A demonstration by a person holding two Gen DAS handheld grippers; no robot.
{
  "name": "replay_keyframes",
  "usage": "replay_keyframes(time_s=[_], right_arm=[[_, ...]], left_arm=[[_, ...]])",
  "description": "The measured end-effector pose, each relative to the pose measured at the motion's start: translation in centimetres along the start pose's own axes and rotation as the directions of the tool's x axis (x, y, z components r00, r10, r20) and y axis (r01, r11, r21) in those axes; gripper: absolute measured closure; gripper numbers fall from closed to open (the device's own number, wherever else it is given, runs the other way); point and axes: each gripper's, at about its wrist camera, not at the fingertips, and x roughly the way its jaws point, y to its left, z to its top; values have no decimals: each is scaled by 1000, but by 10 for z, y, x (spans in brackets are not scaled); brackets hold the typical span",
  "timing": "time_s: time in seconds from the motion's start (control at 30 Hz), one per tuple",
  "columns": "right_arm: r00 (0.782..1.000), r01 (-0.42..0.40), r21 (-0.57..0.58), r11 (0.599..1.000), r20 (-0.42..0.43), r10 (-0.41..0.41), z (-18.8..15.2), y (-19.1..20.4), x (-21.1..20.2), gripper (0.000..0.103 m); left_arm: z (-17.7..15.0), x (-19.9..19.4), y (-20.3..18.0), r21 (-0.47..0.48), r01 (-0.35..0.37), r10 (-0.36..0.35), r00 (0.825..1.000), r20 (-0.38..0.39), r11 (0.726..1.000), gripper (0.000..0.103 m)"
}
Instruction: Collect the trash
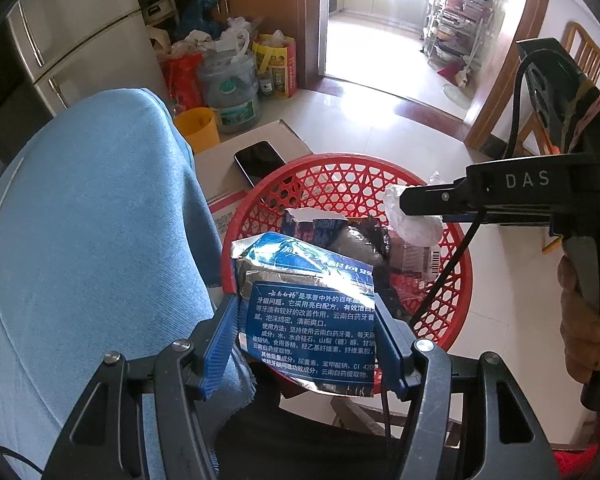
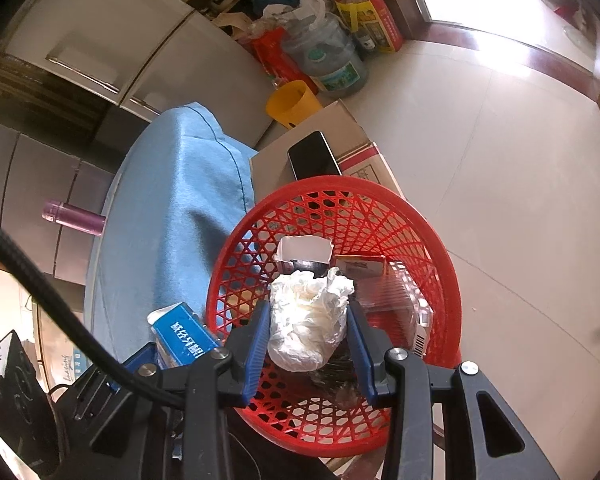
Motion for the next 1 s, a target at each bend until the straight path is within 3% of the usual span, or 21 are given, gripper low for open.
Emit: replay_keyframes(time_s=[0.5,0.7,1.0], right_arm=[[1000,-8,-27,1000,14,9,-1,11,-2,60],[1000,-13,-43,999,24,14,-1,19,-7,54],[997,-4,-122,993,78,13,-6,47,-21,53]], left_arm=[[0,-11,1,-3,-9,10,1000,30,1000,38],[0,-23,3,-12,-10,10,998,65,1000,38],[-4,-59,14,-49,-84,91,985,144,995,35]])
